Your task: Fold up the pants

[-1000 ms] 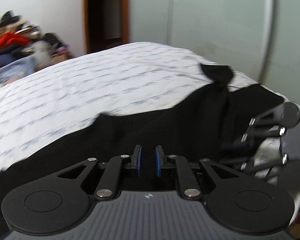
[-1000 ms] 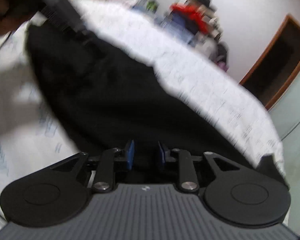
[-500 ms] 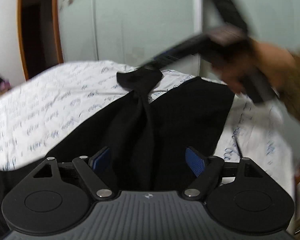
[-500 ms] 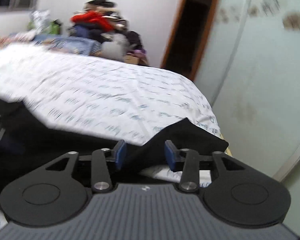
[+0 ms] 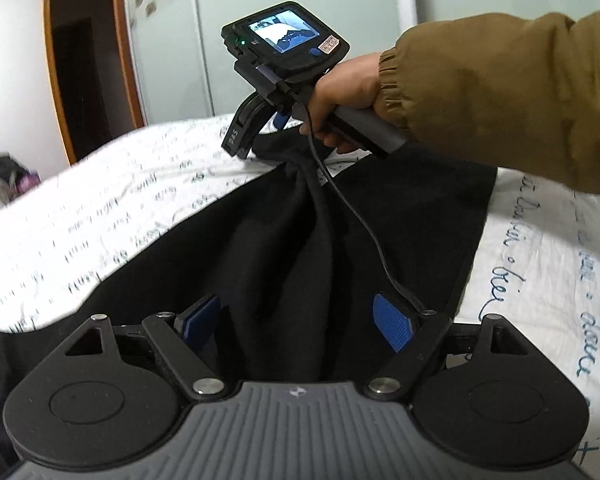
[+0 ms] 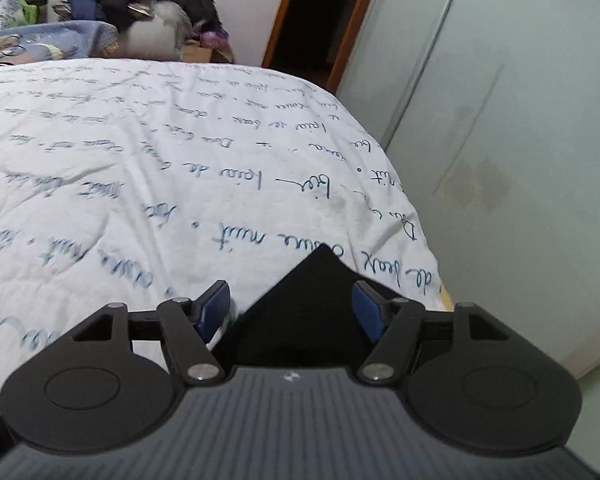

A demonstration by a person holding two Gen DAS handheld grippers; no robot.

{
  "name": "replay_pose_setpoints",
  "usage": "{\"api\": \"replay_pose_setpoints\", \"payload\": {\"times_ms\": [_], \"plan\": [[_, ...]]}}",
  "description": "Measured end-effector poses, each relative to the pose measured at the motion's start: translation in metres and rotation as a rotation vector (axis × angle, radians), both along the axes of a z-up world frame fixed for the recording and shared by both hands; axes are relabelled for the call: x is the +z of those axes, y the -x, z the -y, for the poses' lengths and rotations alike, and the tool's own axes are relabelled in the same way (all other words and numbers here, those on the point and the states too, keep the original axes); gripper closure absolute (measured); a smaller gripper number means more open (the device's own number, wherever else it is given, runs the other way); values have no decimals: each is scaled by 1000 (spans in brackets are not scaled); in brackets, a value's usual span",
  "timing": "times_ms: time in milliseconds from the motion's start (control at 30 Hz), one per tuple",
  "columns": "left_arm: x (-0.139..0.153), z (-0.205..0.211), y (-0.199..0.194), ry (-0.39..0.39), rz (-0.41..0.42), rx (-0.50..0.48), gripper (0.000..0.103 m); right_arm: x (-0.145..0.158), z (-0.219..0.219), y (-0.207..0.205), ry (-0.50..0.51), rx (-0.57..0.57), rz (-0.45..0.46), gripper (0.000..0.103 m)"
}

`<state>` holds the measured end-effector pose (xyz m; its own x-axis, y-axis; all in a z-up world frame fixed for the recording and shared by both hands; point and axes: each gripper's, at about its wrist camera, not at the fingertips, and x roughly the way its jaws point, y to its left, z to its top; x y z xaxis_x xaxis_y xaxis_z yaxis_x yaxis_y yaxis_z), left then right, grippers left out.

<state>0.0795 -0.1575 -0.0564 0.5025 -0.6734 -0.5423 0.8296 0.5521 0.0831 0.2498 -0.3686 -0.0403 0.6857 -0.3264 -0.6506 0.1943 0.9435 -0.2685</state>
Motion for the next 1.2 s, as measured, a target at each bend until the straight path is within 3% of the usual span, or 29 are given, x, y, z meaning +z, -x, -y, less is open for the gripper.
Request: {"api": "replay_pose_setpoints", "payload": {"times_ms": [100, 167, 233, 467, 833, 967, 1000, 1067, 1200], "plan": [[-1, -4, -5, 14, -39, 7, 14, -10, 8, -19, 17, -49, -39, 41], [-1, -4, -6, 17, -45, 7, 13, -13, 16, -22, -21, -65, -56, 59], [-1, -2, -9, 16, -41, 5, 13, -10, 21, -16, -54, -82, -34, 97], [0, -4, -11, 36, -62, -39, 13, 20, 36, 37, -168, -129, 158, 99], [12, 13, 2, 21, -44, -78, 12, 69, 81, 174, -425, -237, 457, 99], [13, 23, 5, 12, -36, -55, 13, 75, 91, 209, -449, -261, 519, 99], [13, 26, 7, 1, -16, -45, 18, 76, 95, 215, -462, -263, 531, 99], [13, 31, 12, -29, 19, -44, 38, 75, 100, 223, -491, -268, 550, 99], [11, 40, 13, -70, 24, -47, 69, 76, 107, 235, -521, -270, 587, 99]]}}
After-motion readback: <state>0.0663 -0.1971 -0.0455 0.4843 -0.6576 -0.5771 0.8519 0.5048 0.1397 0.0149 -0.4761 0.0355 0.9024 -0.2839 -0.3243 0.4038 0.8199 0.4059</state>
